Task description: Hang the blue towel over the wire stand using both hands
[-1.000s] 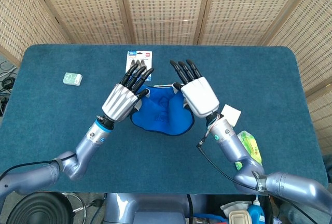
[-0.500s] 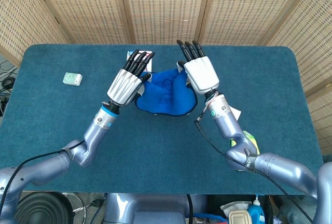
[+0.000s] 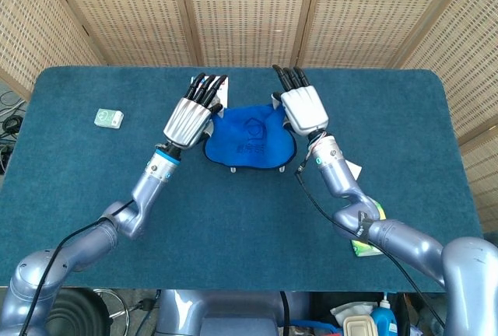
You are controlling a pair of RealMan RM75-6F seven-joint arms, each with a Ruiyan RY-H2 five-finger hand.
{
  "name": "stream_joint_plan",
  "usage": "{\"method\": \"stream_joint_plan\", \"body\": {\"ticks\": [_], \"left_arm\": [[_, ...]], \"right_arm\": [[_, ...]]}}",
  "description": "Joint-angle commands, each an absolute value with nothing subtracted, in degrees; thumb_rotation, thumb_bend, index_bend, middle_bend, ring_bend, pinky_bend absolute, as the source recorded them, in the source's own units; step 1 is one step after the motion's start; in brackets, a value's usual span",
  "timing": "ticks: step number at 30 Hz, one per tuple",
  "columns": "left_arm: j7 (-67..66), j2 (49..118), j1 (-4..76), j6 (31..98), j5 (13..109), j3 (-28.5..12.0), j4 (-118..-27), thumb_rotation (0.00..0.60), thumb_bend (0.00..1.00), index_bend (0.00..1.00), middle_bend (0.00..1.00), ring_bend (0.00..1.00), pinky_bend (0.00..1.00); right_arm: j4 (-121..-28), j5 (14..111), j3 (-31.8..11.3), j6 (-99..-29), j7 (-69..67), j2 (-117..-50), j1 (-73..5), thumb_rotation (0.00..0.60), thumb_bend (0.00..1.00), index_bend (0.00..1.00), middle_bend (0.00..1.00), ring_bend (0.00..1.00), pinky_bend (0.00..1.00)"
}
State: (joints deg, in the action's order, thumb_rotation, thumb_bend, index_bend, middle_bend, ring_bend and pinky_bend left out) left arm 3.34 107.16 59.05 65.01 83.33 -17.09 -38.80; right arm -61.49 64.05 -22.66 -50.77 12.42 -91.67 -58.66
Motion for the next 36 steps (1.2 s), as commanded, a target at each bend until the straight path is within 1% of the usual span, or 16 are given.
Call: {"method": "stream_joint_plan", "body": {"ticks": [1,7,14,24,36], "left_arm": [[5.0,108.34,59.55,64.1,83.08,-16.42,-36.71,0.6,0.55,0.68,0.0,0.0,0.0],[8.79,110.64,59.59,62.78,82.76,-15.16,-31.16,0.6,0.55,0.68,0.0,0.0,0.0],[11.84,112.25,59.57,61.82,82.47,-14.19,-27.38,0.6,0.55,0.68,0.0,0.0,0.0],[13.4,113.82,59.8,61.27,82.2,-13.24,-24.51,0.6,0.55,0.67,0.0,0.0,0.0],[14.38,114.31,59.76,61.35,82.09,-12.41,-23.37,0.6,0.55,0.68,0.0,0.0,0.0]], "right_arm": [[-60.19,64.54,-22.03,-50.4,11.33,-92.4,-58.84,0.6,0.64,0.66,0.0,0.0,0.0],[-57.22,65.95,-20.48,-50.14,8.63,-93.78,-58.58,0.6,0.65,0.66,0.0,0.0,0.0],[-54.71,66.72,-19.52,-49.69,6.84,-95.03,-58.54,0.6,0.65,0.66,0.0,0.0,0.0],[-52.67,67.43,-18.78,-49.59,5.16,-95.85,-58.21,0.6,0.65,0.66,0.0,0.0,0.0],[-51.32,67.95,-18.37,-49.92,3.49,-95.53,-57.21,0.6,0.65,0.66,0.0,0.0,0.0]]}}
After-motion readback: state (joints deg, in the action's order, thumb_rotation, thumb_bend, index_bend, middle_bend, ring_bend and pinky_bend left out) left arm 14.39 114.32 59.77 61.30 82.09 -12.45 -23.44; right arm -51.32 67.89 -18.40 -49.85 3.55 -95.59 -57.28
